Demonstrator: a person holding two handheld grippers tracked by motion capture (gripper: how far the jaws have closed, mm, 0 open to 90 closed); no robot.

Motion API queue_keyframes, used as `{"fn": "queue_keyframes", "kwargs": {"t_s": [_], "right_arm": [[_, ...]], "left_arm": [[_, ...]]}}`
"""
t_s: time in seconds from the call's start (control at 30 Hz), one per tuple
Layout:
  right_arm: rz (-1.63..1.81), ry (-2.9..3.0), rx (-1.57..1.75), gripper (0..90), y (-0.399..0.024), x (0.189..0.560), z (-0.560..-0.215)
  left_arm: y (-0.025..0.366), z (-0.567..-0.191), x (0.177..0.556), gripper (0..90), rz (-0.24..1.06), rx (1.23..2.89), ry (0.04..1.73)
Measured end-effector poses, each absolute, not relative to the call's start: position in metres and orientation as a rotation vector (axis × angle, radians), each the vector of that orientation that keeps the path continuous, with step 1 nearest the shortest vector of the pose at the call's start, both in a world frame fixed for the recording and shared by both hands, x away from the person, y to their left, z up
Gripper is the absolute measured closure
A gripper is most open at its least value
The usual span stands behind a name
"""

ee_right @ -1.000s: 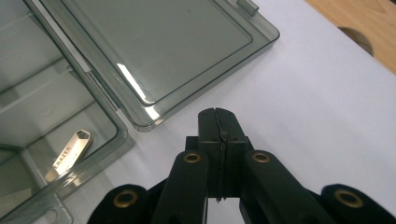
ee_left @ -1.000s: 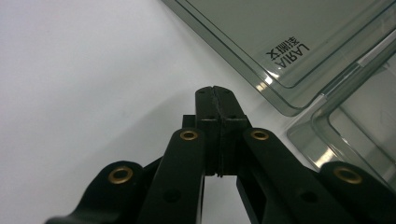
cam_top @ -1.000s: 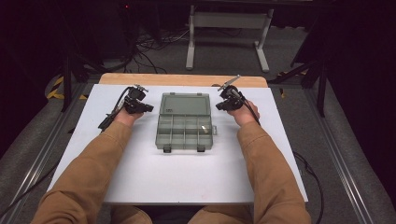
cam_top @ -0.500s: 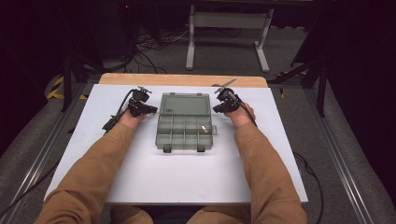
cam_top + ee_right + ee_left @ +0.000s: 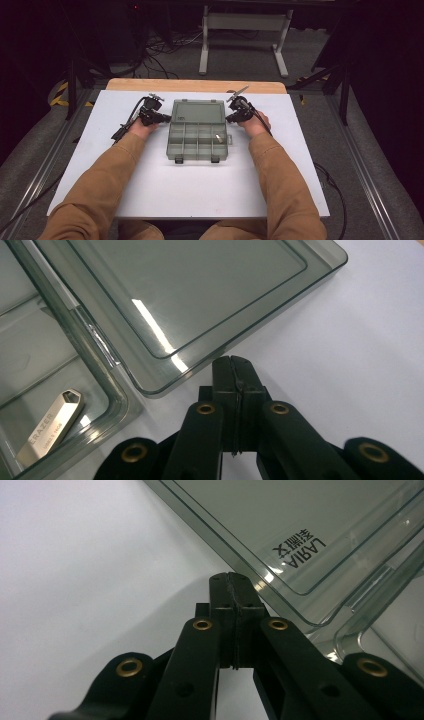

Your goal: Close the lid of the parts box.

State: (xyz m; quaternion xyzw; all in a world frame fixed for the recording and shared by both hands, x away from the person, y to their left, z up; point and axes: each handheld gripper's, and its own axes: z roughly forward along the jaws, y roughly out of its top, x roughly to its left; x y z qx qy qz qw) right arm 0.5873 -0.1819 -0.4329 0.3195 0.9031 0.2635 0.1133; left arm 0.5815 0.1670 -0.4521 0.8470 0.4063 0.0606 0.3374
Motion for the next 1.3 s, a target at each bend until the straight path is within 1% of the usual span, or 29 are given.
{"fn": "queue_keyframes", "kwargs": {"t_s": [0.67,0.83,1.3], "right_arm": [[0.753,2.647,0.922,90.0,-0.1794,0.5900,-0.4352],[0.755,2.628,0.922,90.0,-0.1776,0.5912,-0.4358],[0.781,2.580,0.926,90.0,-0.1753,0.5950,-0.4381]], "left_arm": [[0.1673,-0.4530,0.5823,90.0,0.160,2.205,1.055],[0.1645,-0.4536,0.5824,90.0,0.191,2.203,1.051],[0.1597,-0.4561,0.5832,90.0,0.227,2.159,1.077]]}}
